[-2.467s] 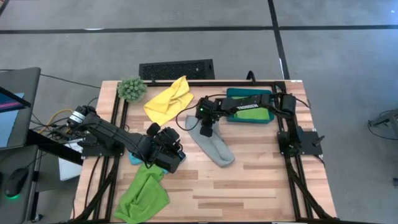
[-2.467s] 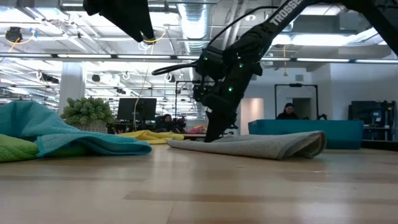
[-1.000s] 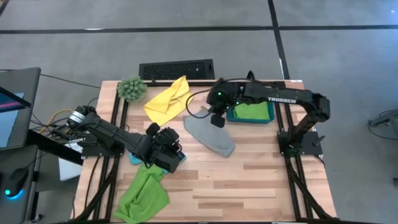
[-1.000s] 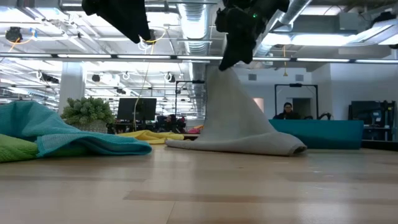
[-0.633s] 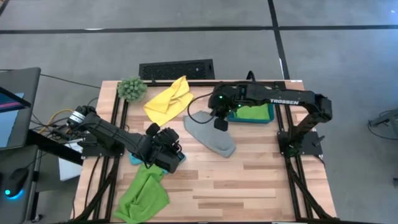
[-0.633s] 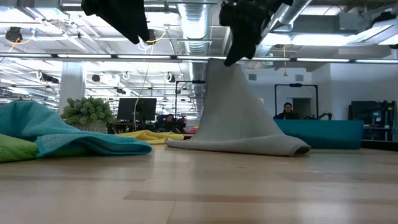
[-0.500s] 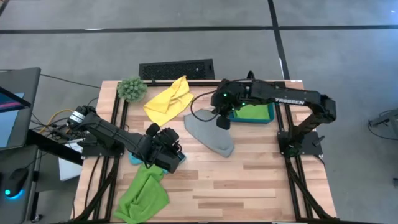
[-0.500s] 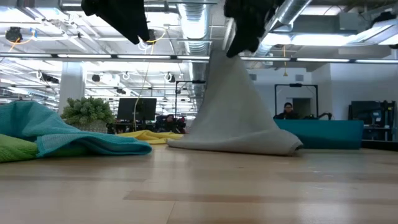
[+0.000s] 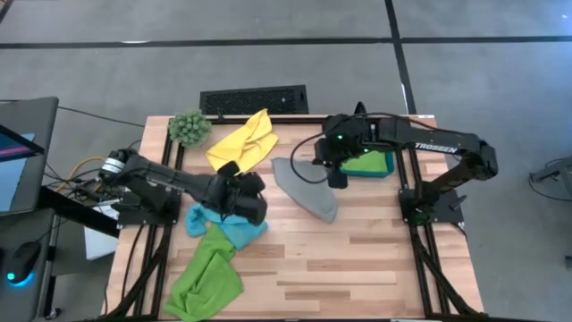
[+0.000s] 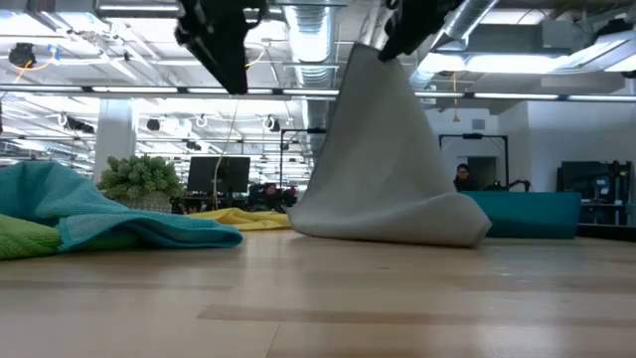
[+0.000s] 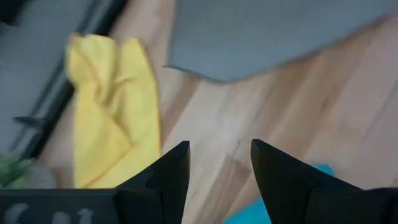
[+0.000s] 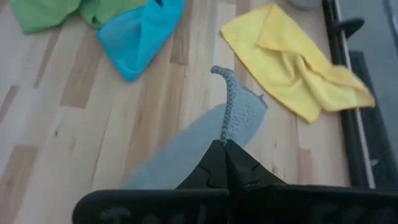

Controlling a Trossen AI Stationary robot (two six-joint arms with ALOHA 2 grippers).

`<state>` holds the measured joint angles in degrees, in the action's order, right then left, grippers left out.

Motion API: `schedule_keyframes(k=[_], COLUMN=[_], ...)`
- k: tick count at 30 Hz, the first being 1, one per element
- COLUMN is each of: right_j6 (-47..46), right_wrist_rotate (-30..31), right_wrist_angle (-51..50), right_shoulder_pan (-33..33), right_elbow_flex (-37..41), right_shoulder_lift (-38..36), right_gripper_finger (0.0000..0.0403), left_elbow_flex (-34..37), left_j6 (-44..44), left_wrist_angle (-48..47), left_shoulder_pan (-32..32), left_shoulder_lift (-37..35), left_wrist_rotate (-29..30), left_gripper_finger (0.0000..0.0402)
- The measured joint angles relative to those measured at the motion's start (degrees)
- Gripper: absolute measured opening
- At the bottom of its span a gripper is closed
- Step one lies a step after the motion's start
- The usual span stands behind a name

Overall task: Fold microfiber towels
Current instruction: Fold the dark white microfiber cloth

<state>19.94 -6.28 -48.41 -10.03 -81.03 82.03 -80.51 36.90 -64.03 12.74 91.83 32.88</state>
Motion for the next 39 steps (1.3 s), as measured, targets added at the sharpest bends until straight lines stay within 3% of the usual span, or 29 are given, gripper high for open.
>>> schedule_keyframes(k=[6,12,20,27,34,39], right_j6=[6.3,9.9,12.1,12.1,12.0,11.6], right_wrist_rotate=[0.0,0.1,0.1,0.1,0.3,0.3], right_wrist_angle=[-0.8,-2.1,-2.1,-1.8,-1.9,-1.9], right_shoulder_pan=[1.1,1.6,1.9,1.3,0.5,0.1], right_elbow_flex=[0.0,0.0,0.0,0.0,0.0,0.0], right_shoulder_lift=[-2.7,-5.4,-8.2,-8.6,-8.4,-8.4], right_gripper_finger=[0.0000,0.0000,0.0000,0.0000,0.0000,0.0001], left_elbow_flex=[0.0,0.0,0.0,0.1,0.2,0.2], left_j6=[-16.6,-29.9,-38.9,-39.2,-36.0,-32.7], left_wrist_angle=[9.7,16.3,17.1,20.9,21.8,22.4], left_shoulder_pan=[-7.3,-15.9,-24.2,-26.9,-23.7,-21.2], left_shoulder_lift=[-0.1,-0.3,0.3,5.2,9.9,10.4], left_wrist_rotate=[-8.7,-24.8,-35.7,-46.9,-49.8,-43.3], left_gripper_finger=[0.0164,0.0164,0.0164,0.0164,0.0164,0.0164])
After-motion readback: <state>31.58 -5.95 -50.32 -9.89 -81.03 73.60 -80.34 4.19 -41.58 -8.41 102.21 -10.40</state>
